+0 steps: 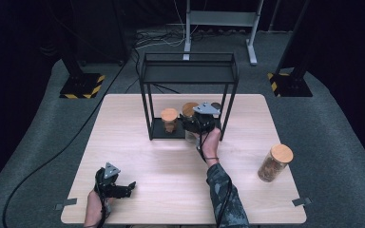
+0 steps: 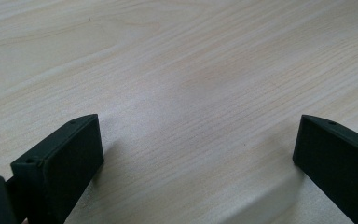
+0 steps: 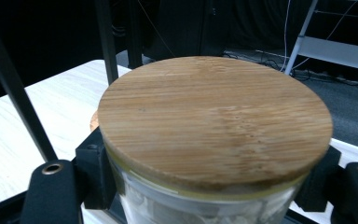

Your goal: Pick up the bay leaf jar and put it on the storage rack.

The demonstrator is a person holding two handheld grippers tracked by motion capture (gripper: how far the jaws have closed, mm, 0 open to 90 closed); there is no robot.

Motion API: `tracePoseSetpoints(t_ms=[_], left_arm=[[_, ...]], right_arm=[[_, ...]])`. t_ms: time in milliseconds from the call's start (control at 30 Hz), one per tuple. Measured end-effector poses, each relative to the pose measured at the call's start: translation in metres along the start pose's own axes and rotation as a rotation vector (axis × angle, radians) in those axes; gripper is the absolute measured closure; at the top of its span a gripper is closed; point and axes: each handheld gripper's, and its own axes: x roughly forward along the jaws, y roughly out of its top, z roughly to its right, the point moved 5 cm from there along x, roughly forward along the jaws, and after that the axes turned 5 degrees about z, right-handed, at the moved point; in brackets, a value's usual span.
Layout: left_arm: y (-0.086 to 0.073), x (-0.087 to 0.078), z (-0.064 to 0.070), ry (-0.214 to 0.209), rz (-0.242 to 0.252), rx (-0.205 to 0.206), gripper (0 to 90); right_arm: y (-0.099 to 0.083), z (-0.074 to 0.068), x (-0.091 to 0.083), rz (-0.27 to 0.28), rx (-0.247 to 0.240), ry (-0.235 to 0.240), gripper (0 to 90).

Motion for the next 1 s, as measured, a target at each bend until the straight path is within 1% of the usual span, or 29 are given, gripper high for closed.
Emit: tracePoseSetpoints(t_ms=[267,467,600,800,1000], left_arm=[[0.000,0.000,0.000,0.000,0.000,0.002,1.0],[0.000,0.000,0.000,0.000,0.001,0.003,1.1],[0.000,0.000,0.000,-0.001,0.001,0.002,1.1],[0.000,0.000,0.000,-0.002,0.000,0.003,1.1],[0.000,0.000,0.000,-0.004,0.001,0.004,1.1]], right_arm=[[0.003,0.002,0.007,0.002,-0.005,-0.004,25.1],[0.003,0.006,0.014,0.001,0.014,-0.014,25.0],[0.003,0.008,0.018,-0.006,0.012,-0.022,25.1],[0.002,0.011,0.025,-0.006,0.028,-0.030,25.0],[0.002,0.013,0.032,-0.013,0.028,-0.039,25.1]])
